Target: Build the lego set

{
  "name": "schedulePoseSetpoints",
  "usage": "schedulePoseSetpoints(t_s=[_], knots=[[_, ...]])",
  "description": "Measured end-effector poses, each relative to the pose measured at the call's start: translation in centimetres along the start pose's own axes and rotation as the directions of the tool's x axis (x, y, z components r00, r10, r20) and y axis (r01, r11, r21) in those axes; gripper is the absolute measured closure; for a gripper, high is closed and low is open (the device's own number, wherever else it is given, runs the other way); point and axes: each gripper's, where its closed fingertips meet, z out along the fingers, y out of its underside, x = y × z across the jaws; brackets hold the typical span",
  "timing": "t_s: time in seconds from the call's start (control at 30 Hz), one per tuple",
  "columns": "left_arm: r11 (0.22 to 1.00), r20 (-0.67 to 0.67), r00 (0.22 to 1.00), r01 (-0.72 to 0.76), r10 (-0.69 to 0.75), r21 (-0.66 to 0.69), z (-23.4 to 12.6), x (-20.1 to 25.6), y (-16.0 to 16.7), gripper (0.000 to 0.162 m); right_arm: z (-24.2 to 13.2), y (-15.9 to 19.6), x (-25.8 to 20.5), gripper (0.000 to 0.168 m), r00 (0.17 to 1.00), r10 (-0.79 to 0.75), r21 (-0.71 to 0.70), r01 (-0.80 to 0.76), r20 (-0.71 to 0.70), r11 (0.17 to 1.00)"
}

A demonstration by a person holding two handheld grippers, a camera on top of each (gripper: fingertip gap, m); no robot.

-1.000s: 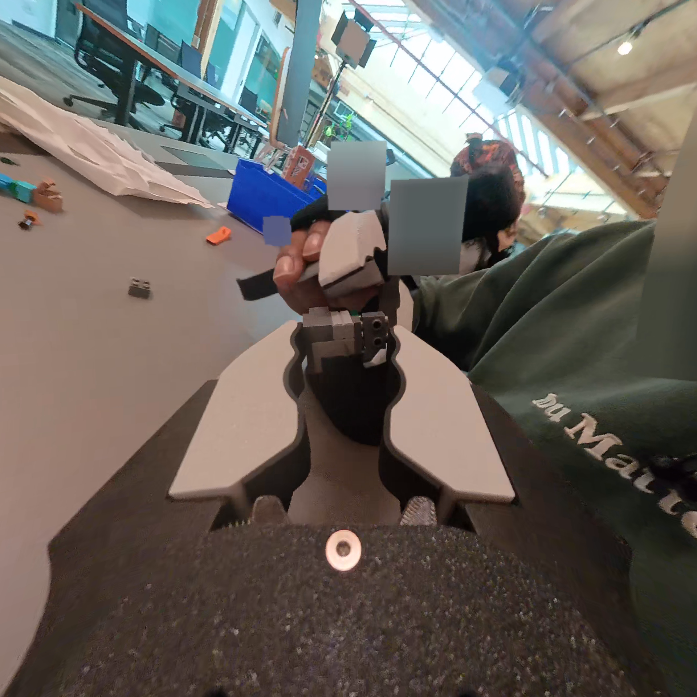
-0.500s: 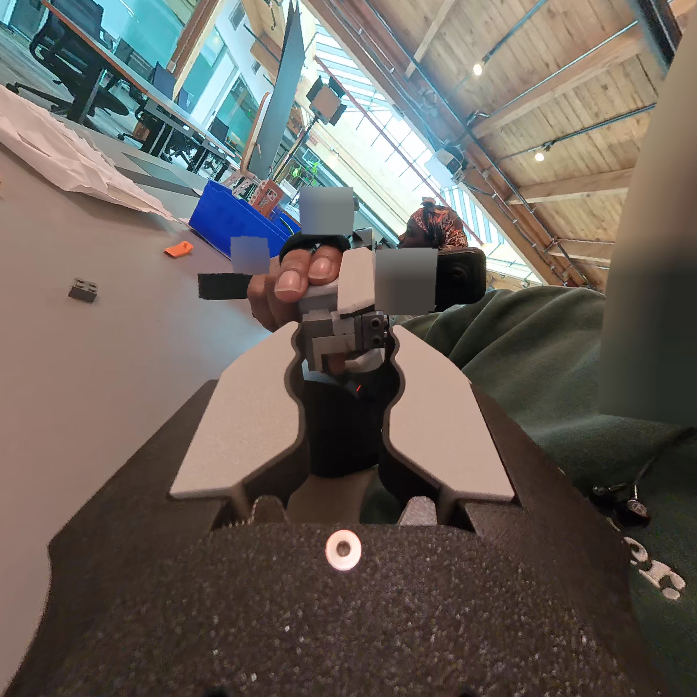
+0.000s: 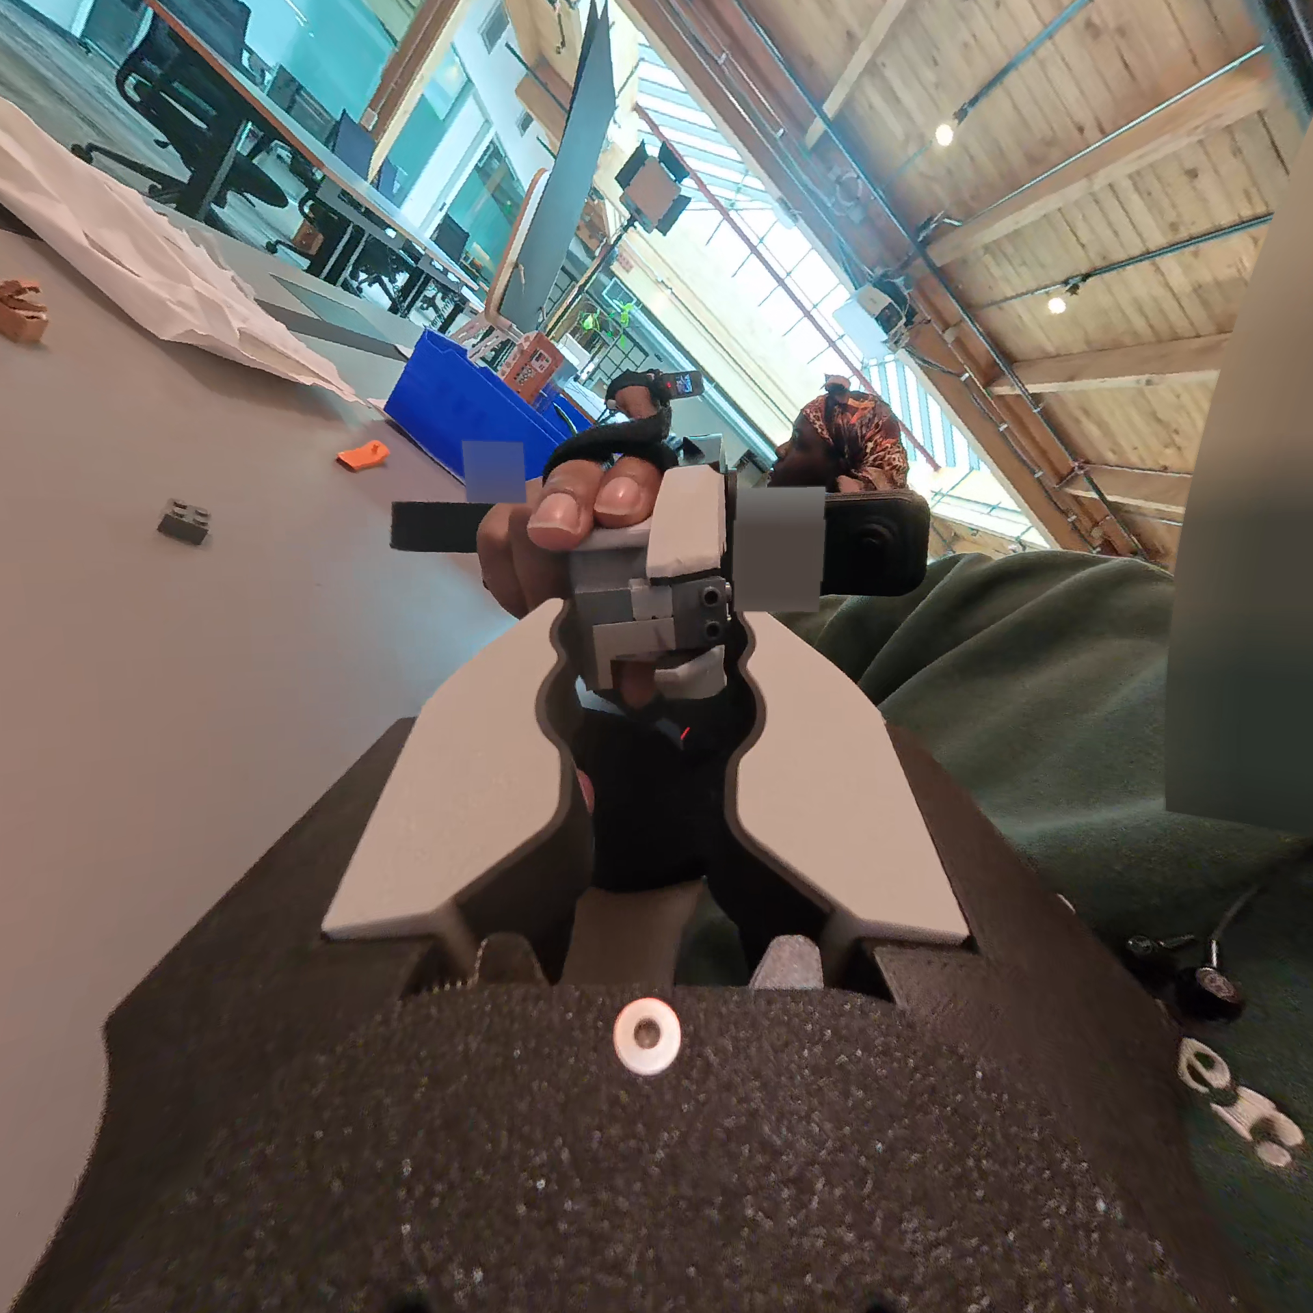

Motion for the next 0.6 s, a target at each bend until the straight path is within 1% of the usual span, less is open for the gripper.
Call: schedulePoseSetpoints(t_s=[0.1,0.13,0.2,0.33,0.47,0.6], knots=[[1.0,0.016,1.0,-0.025,0.025,-0.002,0.0,-0.1,-0.1,0.123,0.0,0.0,0.0,0.15,1.0,-0.011,-0.005,0.011,-0.002,1.0],[1.0,0.018,1.0,-0.021,0.021,-0.008,0.0,-0.2,0.0,0.122,0.0,0.2,-0.1,0.15,1.0,0.0,-0.009,0.0,0.005,1.0],[0.999,0.062,0.997,-0.041,0.041,-0.012,0.0,-0.8,0.0,0.122,0.1,0.7,-0.2,0.151,1.0,0.021,-0.026,-0.02,0.016,0.999],[0.995,0.095,0.992,-0.077,0.083,-0.06,-0.1,-1.2,0.4,0.122,0.1,1.1,-0.5,0.151,0.997,0.057,-0.028,-0.055,0.048,0.998],[0.998,0.08,0.997,-0.013,0.018,-0.065,-0.3,-1.4,0.7,0.121,0.1,1.4,-0.7,0.151,0.998,0.037,-0.043,-0.034,0.055,0.998],[0.998,0.079,0.996,0.046,-0.043,-0.04,-0.5,-1.7,0.8,0.123,0.2,1.7,-0.8,0.151,0.998,0.005,-0.063,-0.002,0.056,0.998]])
